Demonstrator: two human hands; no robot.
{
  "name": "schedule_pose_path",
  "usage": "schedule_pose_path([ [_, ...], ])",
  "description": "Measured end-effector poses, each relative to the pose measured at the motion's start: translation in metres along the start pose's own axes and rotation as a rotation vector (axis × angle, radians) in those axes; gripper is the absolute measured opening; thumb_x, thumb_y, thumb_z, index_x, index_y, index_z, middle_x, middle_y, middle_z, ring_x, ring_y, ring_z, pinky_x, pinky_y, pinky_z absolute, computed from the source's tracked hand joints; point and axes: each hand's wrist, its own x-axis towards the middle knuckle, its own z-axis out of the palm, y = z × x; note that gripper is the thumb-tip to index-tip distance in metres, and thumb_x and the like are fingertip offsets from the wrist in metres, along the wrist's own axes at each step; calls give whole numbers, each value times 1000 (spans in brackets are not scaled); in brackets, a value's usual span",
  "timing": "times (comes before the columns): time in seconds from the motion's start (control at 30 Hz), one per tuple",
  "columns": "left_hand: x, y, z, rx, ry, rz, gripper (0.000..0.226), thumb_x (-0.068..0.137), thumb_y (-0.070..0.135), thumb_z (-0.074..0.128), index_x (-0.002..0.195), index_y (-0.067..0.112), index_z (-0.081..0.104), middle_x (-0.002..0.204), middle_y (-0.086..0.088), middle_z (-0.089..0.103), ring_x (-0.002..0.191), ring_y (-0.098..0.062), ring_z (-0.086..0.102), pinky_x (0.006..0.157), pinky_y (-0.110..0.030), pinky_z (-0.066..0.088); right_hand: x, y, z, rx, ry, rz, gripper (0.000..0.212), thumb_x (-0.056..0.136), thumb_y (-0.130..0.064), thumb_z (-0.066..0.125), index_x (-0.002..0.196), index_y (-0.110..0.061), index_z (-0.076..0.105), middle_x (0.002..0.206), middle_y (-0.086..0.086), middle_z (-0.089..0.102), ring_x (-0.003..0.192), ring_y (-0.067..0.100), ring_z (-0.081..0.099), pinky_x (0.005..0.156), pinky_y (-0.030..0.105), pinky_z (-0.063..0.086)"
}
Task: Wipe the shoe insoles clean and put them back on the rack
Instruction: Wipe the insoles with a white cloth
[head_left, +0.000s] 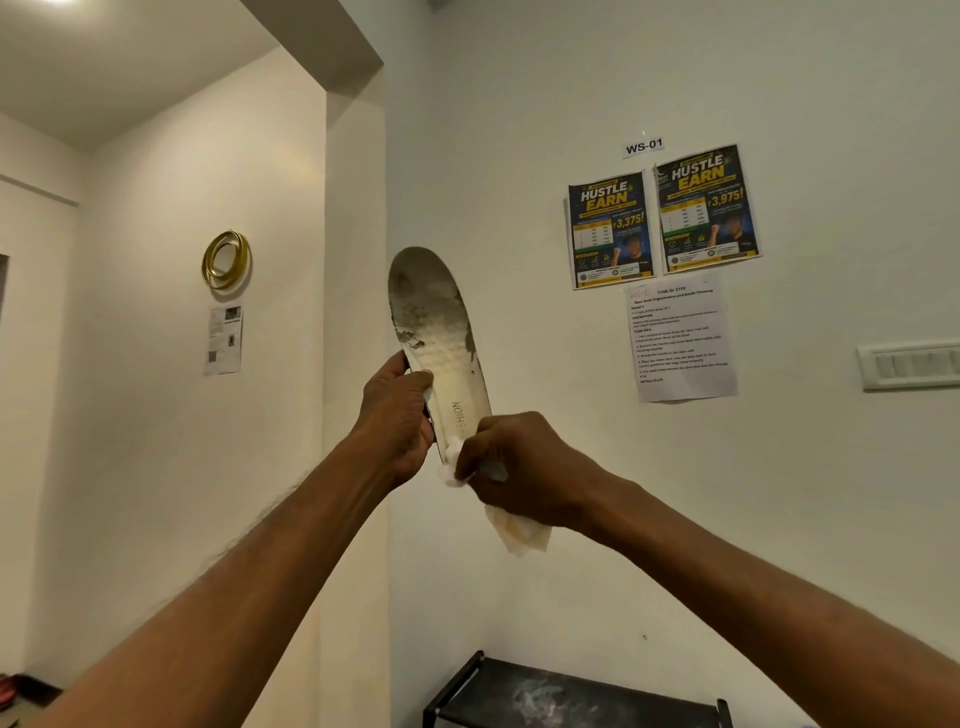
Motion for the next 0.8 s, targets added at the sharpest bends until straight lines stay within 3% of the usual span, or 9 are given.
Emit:
schedule_pose_path([
  [0.07, 0, 0, 0, 3, -10, 1, 40, 107, 2, 39, 136, 18, 61, 125, -9, 72, 107, -29, 69, 85, -44, 60, -2, 0, 1, -32, -50, -21, 17, 88, -14, 71, 103, -19, 78, 111, 5, 70, 106, 29, 65, 92, 36, 55],
  [0.17, 0, 0, 0, -26, -5, -3, 40, 107, 3, 39, 138, 19, 59, 124, -8, 70, 110, -30, 67, 85, -45, 59, -3, 6, -3, -35, 8, 39, 18, 88, -12, 71, 103, -19, 78, 118, 7, 68, 112, 32, 64, 84, 29, 56],
  [0.27, 0, 0, 0, -1, -16, -8, 40, 108, 4, 41, 139, 21, 59, 123, -6, 71, 108, -29, 68, 79, -42, 61, -5, 5, -1, -66, -62, 19, 20, 89, -12, 70, 106, -19, 77, 120, 7, 67, 115, 34, 62, 92, 37, 56],
  [0.4, -1, -2, 1, -25, -17, -13, 41, 107, 2, 41, 138, 20, 60, 125, -9, 71, 108, -29, 69, 77, -42, 64, 0, 12, -13, -94, 45, 89, 19, 86, -11, 73, 104, -17, 78, 112, 8, 69, 102, 29, 67, 77, 25, 53],
  [0.53, -1, -2, 1, -9, -23, -7, 40, 107, 3, 42, 138, 22, 59, 123, -5, 71, 108, -28, 69, 76, -41, 63, -5, 5, -5, -124, -56, 2, 19, 89, -10, 69, 105, -17, 77, 114, 9, 68, 106, 32, 65, 86, 31, 56],
  [0.63, -1, -4, 0, -20, -18, -12, 41, 107, 2, 41, 138, 20, 59, 123, -8, 71, 109, -30, 68, 80, -46, 62, -1, 16, -15, -116, 93, 77, 21, 85, -5, 70, 101, -16, 78, 103, 7, 68, 94, 27, 67, 74, 31, 56],
  [0.8, 0, -2, -2, -15, -20, -4, 41, 107, 2, 41, 139, 21, 59, 122, -6, 72, 106, -27, 70, 76, -43, 63, -8, 10, -2, -116, 35, -25, 21, 87, -4, 66, 100, -18, 75, 101, 6, 67, 90, 24, 67, 67, 35, 57],
])
